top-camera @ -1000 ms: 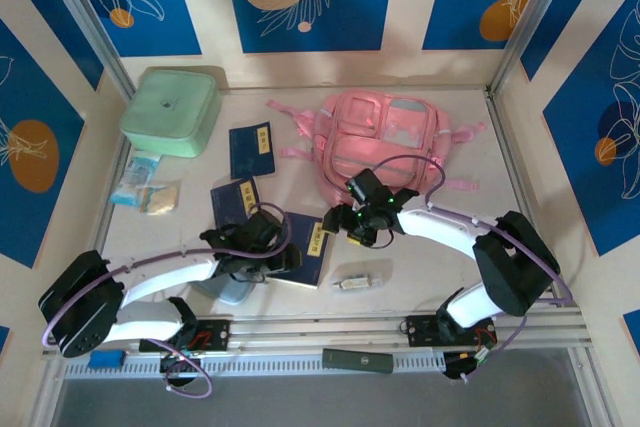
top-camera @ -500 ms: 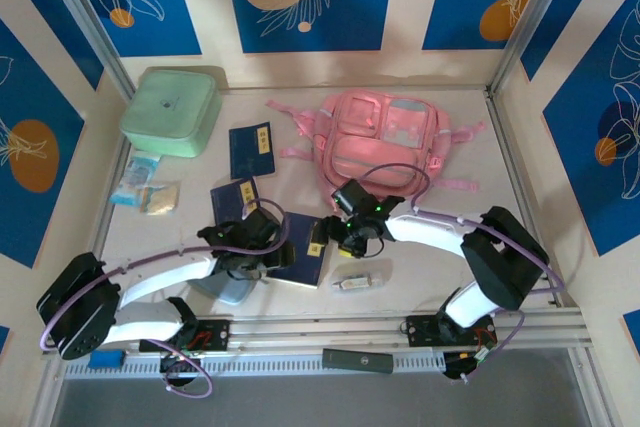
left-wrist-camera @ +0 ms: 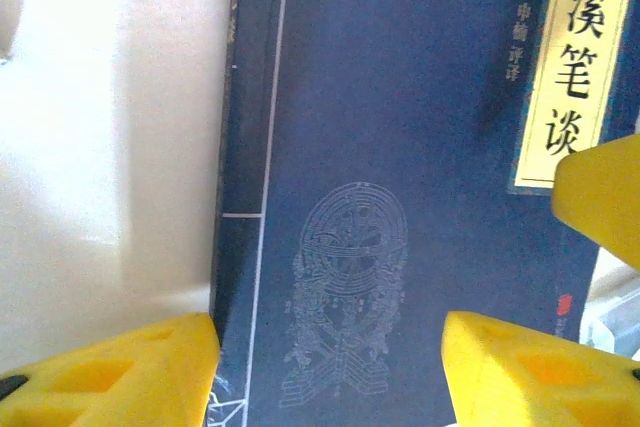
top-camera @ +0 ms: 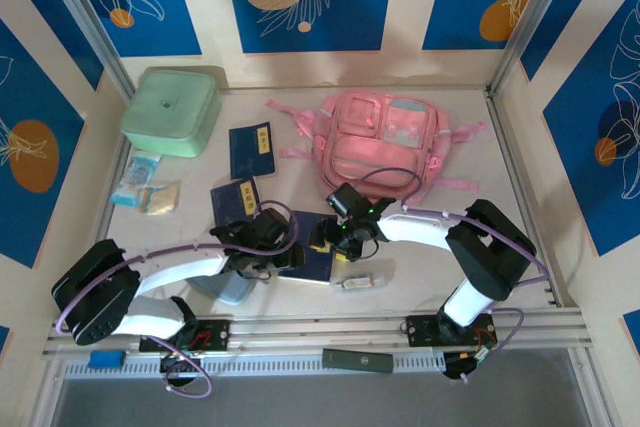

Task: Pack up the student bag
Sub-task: Pick up the book from the bottom-center of the table.

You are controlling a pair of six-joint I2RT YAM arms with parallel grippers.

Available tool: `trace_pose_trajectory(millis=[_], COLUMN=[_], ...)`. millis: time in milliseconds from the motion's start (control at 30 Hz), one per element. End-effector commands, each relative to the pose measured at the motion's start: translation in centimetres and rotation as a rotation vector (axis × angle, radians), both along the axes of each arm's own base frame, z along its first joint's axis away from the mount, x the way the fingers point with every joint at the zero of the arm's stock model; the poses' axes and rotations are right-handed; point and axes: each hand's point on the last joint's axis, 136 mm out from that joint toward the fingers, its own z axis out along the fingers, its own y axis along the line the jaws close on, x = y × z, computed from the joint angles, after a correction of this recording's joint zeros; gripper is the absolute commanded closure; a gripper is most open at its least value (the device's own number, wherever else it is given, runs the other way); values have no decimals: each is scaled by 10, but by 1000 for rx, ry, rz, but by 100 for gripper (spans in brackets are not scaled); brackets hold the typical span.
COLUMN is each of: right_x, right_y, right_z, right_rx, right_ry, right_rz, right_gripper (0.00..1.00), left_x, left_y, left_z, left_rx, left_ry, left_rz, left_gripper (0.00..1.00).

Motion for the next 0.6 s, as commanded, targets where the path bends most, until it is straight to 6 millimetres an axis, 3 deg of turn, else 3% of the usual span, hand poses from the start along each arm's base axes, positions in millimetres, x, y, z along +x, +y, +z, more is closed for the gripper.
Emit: trace_pose_trajectory(millis=[0,333,567], right_x=[7,10,8], right_y=[5,16,19], right_z=[3,28,37], right_rx=[-12,43,78], right_ry=[-31,-66,-79], right_rz=[11,35,55], right_gripper=[30,31,44], left_x=[-8,-12,-12], left_y=[12,23,22], left_z=[-10,-20,-20], left_rx=[72,107,100], left_ry=[38,44,40], left_rz=[12,32,30], left_gripper=[38,38,39])
